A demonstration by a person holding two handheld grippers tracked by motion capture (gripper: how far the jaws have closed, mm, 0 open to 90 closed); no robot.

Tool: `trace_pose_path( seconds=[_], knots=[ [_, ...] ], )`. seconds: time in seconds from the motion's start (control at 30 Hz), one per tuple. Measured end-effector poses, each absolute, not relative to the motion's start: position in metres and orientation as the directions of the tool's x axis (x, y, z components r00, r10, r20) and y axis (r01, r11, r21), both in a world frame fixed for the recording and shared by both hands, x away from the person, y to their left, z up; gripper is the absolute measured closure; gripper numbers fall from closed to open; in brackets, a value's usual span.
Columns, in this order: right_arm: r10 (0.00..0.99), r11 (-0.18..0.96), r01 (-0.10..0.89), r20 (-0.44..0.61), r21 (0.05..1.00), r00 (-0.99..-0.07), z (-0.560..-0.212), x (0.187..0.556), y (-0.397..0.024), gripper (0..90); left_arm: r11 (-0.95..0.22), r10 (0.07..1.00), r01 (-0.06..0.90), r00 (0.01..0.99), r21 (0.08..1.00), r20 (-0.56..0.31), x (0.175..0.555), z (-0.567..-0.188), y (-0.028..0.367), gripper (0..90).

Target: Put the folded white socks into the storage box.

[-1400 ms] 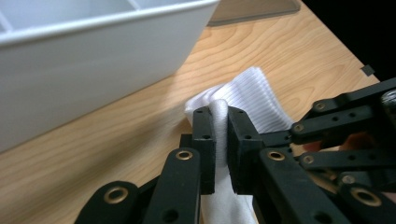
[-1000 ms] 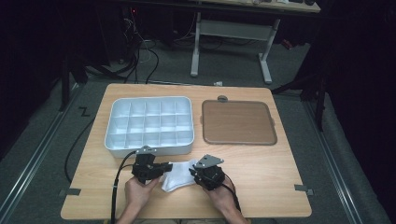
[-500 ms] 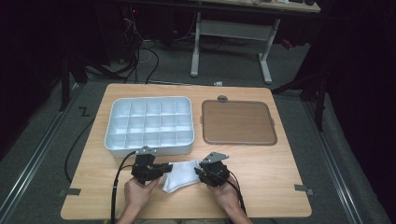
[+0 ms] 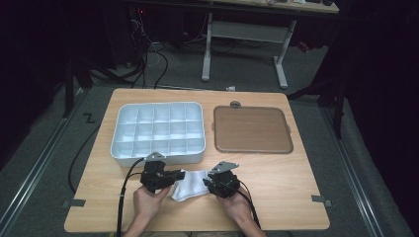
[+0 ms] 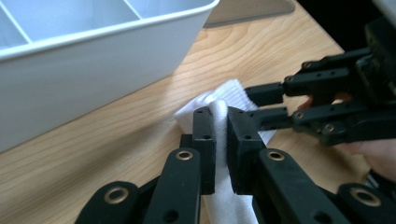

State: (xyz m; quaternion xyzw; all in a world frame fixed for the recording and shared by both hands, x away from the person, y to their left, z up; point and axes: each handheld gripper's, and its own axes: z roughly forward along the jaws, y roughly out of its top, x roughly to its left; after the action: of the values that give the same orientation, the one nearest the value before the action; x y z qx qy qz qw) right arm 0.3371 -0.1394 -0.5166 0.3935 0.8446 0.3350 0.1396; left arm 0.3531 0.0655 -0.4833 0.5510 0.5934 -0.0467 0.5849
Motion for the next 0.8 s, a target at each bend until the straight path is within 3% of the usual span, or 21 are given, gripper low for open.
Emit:
trace_pose_path(
  seconds=[0.8],
  knots=[
    [0.751,0.444,0.568,0.058,0.693,-0.658,-0.518,0.325,-0.126,69.3,0.408,0.562,0.722,0.284,0.559,-0.777,0.359,-0.479,0.056,83.4]
  ],
)
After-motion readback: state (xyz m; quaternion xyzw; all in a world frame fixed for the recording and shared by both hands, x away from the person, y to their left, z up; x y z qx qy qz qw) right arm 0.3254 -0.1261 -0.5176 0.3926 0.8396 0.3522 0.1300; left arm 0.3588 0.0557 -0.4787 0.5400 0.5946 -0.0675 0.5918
